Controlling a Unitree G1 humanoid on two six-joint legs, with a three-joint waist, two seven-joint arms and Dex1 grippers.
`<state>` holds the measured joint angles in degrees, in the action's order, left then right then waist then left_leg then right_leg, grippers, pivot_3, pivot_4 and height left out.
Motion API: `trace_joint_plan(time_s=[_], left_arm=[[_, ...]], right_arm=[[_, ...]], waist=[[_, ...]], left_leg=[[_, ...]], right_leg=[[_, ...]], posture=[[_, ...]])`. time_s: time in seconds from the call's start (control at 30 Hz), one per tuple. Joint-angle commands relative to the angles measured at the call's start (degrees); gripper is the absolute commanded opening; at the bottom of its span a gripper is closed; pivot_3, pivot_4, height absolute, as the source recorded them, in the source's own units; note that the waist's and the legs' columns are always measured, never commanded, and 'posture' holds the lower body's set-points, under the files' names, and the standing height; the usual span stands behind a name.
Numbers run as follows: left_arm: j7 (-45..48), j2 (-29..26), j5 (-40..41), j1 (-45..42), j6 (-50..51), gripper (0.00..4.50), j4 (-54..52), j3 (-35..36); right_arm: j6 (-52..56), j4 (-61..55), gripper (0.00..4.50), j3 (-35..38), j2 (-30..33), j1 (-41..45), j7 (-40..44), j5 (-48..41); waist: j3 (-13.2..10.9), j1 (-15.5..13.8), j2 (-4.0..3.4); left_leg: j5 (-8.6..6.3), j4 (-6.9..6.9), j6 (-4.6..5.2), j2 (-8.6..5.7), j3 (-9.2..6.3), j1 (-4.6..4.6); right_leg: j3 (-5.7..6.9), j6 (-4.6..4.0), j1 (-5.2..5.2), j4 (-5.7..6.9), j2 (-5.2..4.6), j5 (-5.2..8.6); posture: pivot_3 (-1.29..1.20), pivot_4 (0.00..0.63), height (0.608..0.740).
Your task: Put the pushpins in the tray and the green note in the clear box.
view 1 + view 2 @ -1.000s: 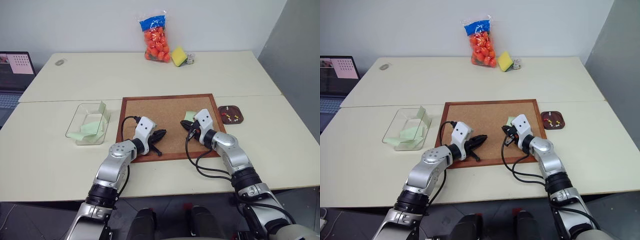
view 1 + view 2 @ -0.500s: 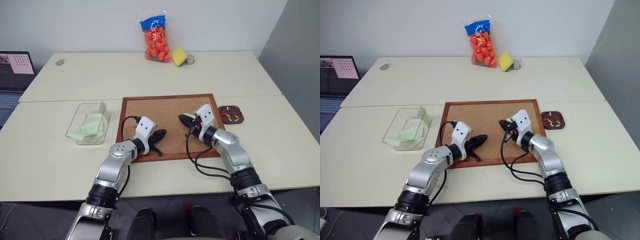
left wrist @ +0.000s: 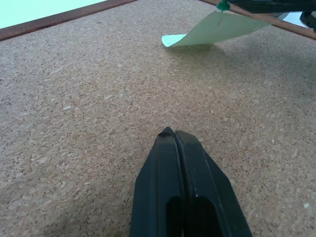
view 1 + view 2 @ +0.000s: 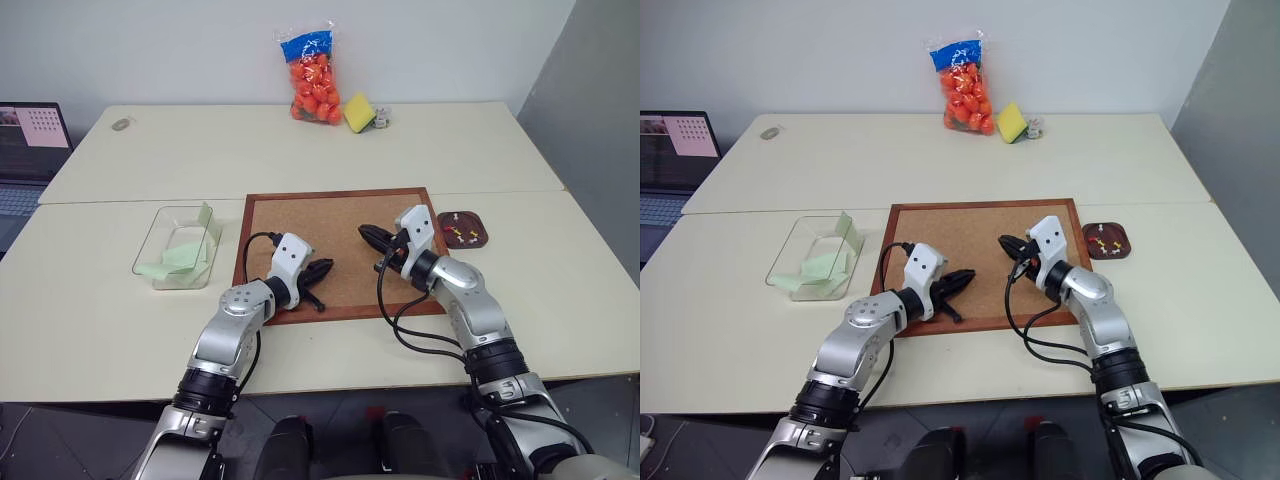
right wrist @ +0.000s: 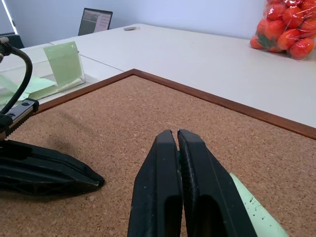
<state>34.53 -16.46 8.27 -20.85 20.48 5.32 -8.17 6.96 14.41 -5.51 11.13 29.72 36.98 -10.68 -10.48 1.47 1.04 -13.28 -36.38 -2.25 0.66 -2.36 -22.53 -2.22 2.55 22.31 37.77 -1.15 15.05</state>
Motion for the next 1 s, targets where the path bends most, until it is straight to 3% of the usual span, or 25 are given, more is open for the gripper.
trace_joint_plan(time_s=[0.03,0.17,0.37,0.53,0.73,1.0], left_arm=[[2.7,-0.4,1.3,0.9,-1.2,0.45,-1.2,-0.3],[4.7,-2.7,-0.2,0.2,-4.6,1.14,-4.1,-1.1],[7.8,-6.7,-6.3,-2.9,-18.9,2.29,-2.8,-4.0],[5.1,-7.9,-12.9,-5.8,-30.0,3.21,1.2,-5.6],[3.5,-8.9,-17.9,-9.5,-40.2,3.21,6.9,-7.1],[4.3,-8.4,-19.0,-10.9,-44.7,3.21,10.5,-8.4]], right_arm=[[4.2,-7.0,0.0,2.2,1.5,-0.8,1.5,-4.1],[9.7,-11.9,0.0,3.0,3.4,-0.8,2.9,-7.6],[14.2,-14.4,0.0,2.4,6.5,-0.1,6.1,-9.2],[15.7,-14.7,0.0,1.8,8.3,0.5,8.6,-9.8],[17.5,-16.6,0.0,0.9,8.3,0.6,10.3,-10.5],[20.7,-20.6,0.0,-0.1,7.9,-0.4,10.7,-12.3]], waist=[[0.0,0.0,0.0],[0.0,0.1,0.03],[-0.1,0.2,0.06],[-0.1,0.1,0.07],[-0.1,0.2,0.07],[-0.1,0.2,0.07]], left_leg=[[0.0,0.0,0.0,0.0,-0.02,-0.02],[0.0,0.0,0.0,0.01,0.0,-0.17],[0.0,0.08,-0.01,0.0,0.1,-0.45],[0.01,0.11,-0.01,-0.01,0.25,-0.54],[0.01,0.16,0.0,0.01,0.31,-0.57],[0.01,0.18,0.0,0.01,0.3,-0.57]], right_leg=[[0.01,0.0,0.01,0.0,0.0,0.0],[0.0,-0.05,0.16,0.0,0.03,-0.03],[-0.07,-0.26,0.61,0.07,0.06,-0.15],[-0.2,-0.27,0.79,0.09,0.06,-0.15],[-0.22,-0.27,0.88,0.11,0.09,-0.15],[-0.21,-0.27,0.89,0.15,0.09,-0.15]], posture=[[0.0,0.15,0.74],[0.0,0.15,0.74],[0.0,0.15,0.74],[0.0,0.15,0.74],[0.0,0.15,0.74],[0.0,0.15,0.74]])
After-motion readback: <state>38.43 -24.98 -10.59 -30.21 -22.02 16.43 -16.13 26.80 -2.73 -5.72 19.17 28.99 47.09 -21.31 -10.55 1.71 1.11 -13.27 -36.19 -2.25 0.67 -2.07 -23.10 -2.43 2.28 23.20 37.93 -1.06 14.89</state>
